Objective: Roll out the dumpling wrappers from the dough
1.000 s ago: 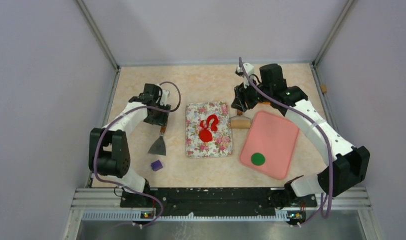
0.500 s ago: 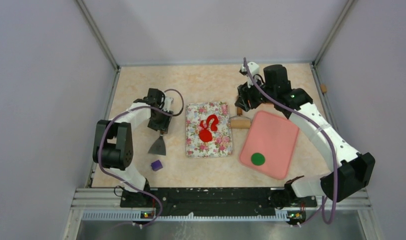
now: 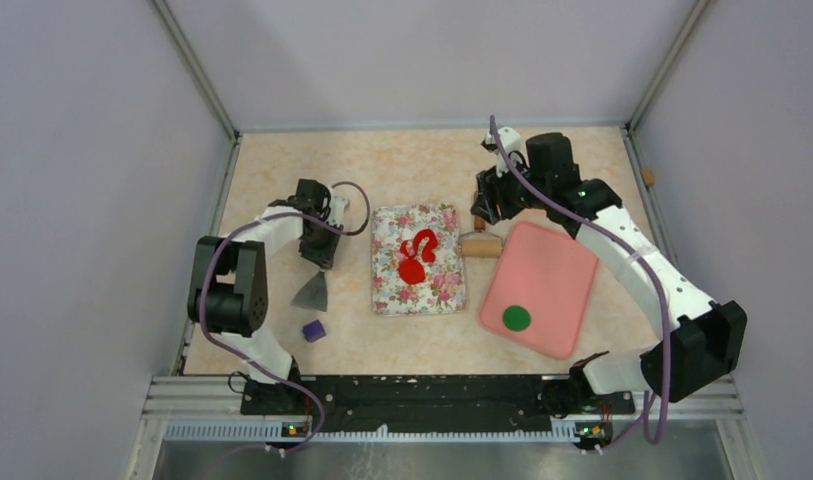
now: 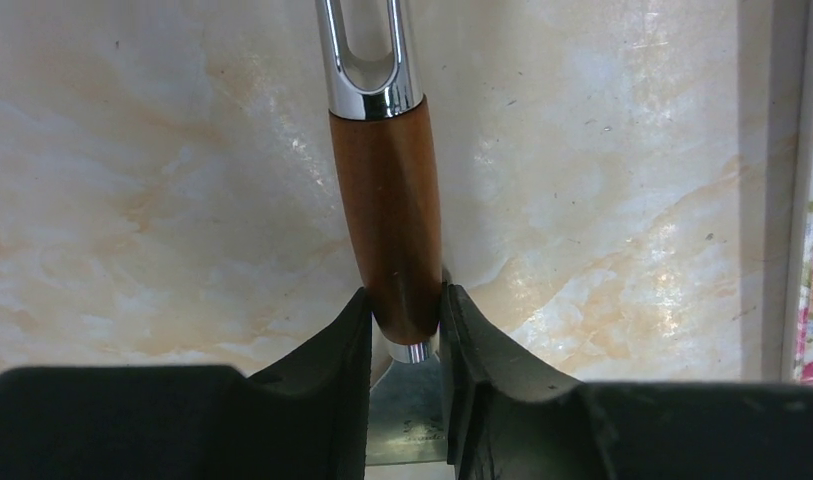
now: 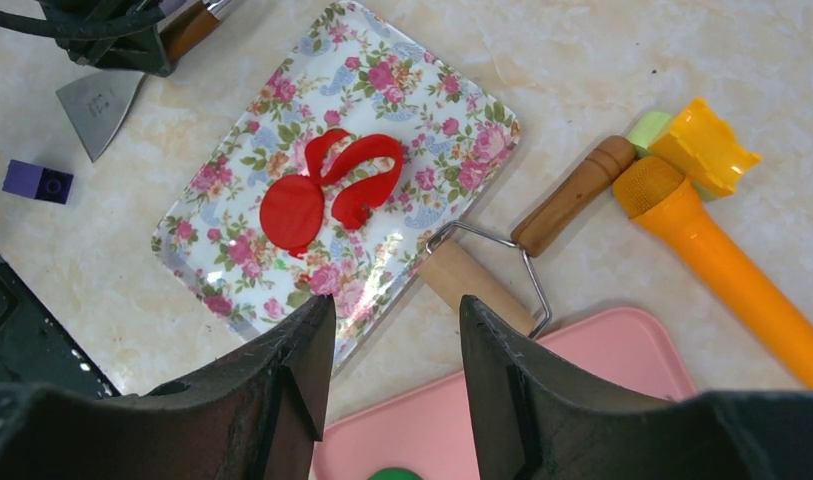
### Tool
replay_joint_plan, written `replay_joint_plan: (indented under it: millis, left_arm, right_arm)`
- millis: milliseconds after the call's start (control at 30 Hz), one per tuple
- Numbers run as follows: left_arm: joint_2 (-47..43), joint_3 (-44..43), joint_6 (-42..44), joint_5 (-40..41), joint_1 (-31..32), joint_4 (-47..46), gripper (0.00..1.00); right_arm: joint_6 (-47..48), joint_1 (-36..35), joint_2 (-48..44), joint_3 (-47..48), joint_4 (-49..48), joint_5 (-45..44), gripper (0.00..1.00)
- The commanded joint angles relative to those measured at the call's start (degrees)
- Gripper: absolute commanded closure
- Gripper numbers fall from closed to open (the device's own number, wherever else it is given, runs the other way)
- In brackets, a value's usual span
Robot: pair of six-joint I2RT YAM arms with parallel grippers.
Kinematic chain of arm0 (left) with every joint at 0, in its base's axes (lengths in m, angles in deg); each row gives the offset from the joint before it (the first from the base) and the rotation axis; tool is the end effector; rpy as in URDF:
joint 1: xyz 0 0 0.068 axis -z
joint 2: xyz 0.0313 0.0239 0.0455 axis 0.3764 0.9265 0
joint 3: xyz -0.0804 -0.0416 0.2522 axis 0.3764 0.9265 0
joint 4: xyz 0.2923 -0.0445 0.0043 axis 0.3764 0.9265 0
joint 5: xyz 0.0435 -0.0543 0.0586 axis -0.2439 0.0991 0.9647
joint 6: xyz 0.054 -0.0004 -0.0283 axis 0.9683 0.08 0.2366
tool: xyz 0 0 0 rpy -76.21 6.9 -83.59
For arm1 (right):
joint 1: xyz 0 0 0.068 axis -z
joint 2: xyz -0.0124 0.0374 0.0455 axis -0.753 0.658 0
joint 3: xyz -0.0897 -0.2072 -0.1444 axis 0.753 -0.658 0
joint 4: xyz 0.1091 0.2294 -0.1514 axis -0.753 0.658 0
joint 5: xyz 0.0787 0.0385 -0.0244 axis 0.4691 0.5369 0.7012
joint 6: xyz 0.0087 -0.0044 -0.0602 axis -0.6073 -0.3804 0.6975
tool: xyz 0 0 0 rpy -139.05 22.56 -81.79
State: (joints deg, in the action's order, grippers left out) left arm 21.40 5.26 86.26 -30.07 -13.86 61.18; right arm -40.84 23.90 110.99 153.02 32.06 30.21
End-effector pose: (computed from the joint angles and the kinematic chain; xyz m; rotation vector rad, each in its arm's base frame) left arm 0.3479 -0.0537 0.1306 0.4694 2.7959 -0.0931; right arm 0.3029 0.1567 0.3491 -0.7425 2.0784 0.5453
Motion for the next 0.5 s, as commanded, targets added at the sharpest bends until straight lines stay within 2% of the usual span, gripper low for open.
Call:
replay_joint_plan:
  millis: [0,167,333,467]
  left_arm:
    - [-3.1,2.4,3.1,-8.0,-0.7,-0.7,1.00]
    - [-14.2,4.7,8.7,-17.8,-0.7,-3.4,1.00]
    - [-18.4,5.9,15.0,-25.6,-0.6,-0.7,1.00]
    - [-21.5,8.8,17.2,-27.9,0.7,-1.2,1.00]
  right_arm:
    - [-3.9,0.8,0.4,-1.2,-2.3,0.7,0.48]
    - [-12.0,1.4,4.1,-1.2,-4.4,6.9,0.41]
    - [-17.1,1.3,11.7,0.6,-9.1,20.2,0.35]
    - [-22.2,-0.4,18.7,4.1,-13.8,24.1,0.34]
